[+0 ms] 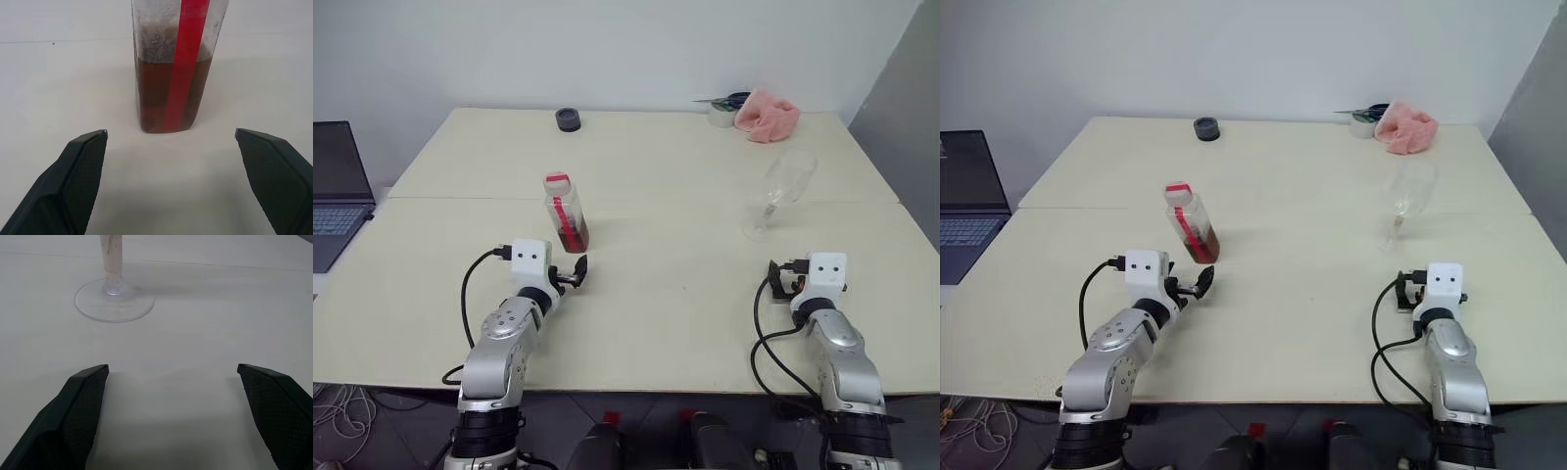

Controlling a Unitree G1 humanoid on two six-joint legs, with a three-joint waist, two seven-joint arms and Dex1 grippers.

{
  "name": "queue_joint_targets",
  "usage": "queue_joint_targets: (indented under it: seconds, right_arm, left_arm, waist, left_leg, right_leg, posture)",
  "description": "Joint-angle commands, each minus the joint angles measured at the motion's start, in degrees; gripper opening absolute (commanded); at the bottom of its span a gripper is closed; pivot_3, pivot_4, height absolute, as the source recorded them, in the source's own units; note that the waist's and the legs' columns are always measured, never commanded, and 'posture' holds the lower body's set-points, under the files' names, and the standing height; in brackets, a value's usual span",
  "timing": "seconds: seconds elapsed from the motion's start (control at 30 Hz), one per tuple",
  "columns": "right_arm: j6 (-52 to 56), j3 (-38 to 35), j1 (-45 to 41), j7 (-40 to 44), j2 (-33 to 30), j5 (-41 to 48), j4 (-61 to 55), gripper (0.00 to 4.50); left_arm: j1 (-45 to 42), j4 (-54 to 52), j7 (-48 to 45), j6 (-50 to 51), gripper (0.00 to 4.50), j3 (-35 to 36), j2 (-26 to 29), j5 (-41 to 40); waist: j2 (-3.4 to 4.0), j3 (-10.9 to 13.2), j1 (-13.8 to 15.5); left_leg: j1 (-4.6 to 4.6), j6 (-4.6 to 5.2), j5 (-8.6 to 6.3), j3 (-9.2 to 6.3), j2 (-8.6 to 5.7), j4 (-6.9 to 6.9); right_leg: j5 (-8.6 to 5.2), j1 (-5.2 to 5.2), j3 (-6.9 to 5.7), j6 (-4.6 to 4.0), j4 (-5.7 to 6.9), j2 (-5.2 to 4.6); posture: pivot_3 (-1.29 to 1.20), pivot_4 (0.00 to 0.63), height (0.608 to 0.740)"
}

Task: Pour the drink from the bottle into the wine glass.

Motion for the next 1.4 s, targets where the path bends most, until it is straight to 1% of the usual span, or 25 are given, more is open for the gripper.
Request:
queue_joint_targets:
  seconds: [0.03, 0.13, 0.9, 1.03, 1.13, 1.23, 1.3, 1.37, 1.4]
  right_arm:
    - [-0.1, -0.1, -0.5, 0.0, 0.0, 0.6, -3.0, 4.49]
    - [-0.2, -0.1, -0.5, 0.0, 0.0, 0.6, -3.0, 4.49]
    - [-0.5, 0.1, -0.9, 0.2, -0.2, 0.6, -2.8, 4.49]
    - [-0.5, 0.2, -1.4, 1.5, -0.7, 1.3, -3.3, 4.49]
    - [-0.6, 2.6, -2.0, 6.4, -2.9, 2.2, -4.9, 4.49]
    - [2.4, 4.5, -2.5, 17.0, -4.9, 10.9, -10.1, 4.49]
    - [8.2, 3.7, -3.2, 23.1, -5.8, 20.9, -14.8, 4.49]
    - [14.2, 3.8, -4.0, 27.7, -8.5, 27.6, -18.3, 4.49]
    - [16.5, 4.0, -4.4, 28.8, -9.7, 29.6, -19.4, 4.49]
  left_arm:
    - [-0.4, -2.6, 0.4, -0.2, 4.45, 0.7, 0.4, -0.1]
    - [-0.6, -2.3, 0.0, -0.7, 4.45, 1.3, -0.2, -1.2]
    - [-1.1, -2.3, 0.9, -0.6, 4.45, 0.5, 0.3, -0.7]
    - [-1.4, -2.3, 1.1, -0.7, 4.45, 0.4, 0.3, -0.6]
    - [-1.4, -2.7, 1.3, -0.4, 4.45, 0.2, 0.1, -0.6]
    - [-1.4, -3.0, 1.3, -0.4, 4.45, -0.3, -0.2, -0.6]
    - [-1.8, -2.6, 1.3, -0.5, 4.45, -0.4, -0.2, -0.6]
    - [-2.2, -2.3, 1.3, -0.6, 4.45, -0.3, -0.1, -0.6]
    - [-2.3, -2.2, 1.3, -0.6, 4.45, -0.2, -0.1, -0.6]
  waist:
    - [0.00, 0.0, 0.0]
    - [0.00, 0.0, 0.0]
    - [0.00, 0.0, 0.0]
    - [0.00, 0.0, 0.0]
    - [0.00, 0.0, 0.0]
    - [0.01, 0.0, -0.1]
    - [0.01, 0.0, -0.2]
    - [0.00, 0.0, -0.1]
    - [0.00, 0.0, 0.0]
  left_leg:
    - [0.00, 0.00, 0.00, 0.00, 0.01, 0.00]
    - [0.00, 0.00, 0.00, 0.01, 0.01, 0.00]
    - [0.04, 0.01, -0.01, 0.12, 0.06, 0.00]
    - [0.04, 0.01, -0.01, 0.12, 0.07, 0.00]
    - [0.04, 0.01, -0.01, 0.14, 0.07, 0.00]
    - [0.04, 0.02, -0.01, 0.17, 0.08, 0.00]
    - [0.04, 0.03, -0.02, 0.17, 0.14, 0.00]
    - [0.03, 0.06, -0.04, 0.14, 0.17, 0.01]
    - [0.03, 0.11, -0.07, 0.14, 0.17, 0.03]
  right_leg:
    - [0.00, 0.00, 0.02, 0.00, 0.00, 0.01]
    - [0.01, -0.01, 0.08, 0.01, -0.01, 0.02]
    - [0.03, -0.06, 0.33, 0.05, 0.00, 0.11]
    - [0.03, -0.06, 0.34, 0.05, 0.00, 0.12]
    - [0.04, -0.06, 0.35, 0.05, 0.00, 0.12]
    - [0.04, -0.07, 0.40, 0.06, -0.01, 0.14]
    - [0.04, -0.07, 0.39, 0.06, -0.02, 0.19]
    - [0.04, -0.07, 0.38, 0.06, -0.04, 0.23]
    - [0.05, -0.06, 0.38, 0.07, -0.04, 0.23]
  posture:
    - [0.00, 0.150, 0.740]
    - [0.00, 0.150, 0.740]
    - [0.00, 0.150, 0.740]
    - [0.00, 0.150, 0.740]
    - [0.00, 0.150, 0.740]
    - [0.00, 0.150, 0.740]
    - [0.00, 0.150, 0.740]
    - [0.00, 0.150, 0.740]
    - [0.00, 0.150, 0.740]
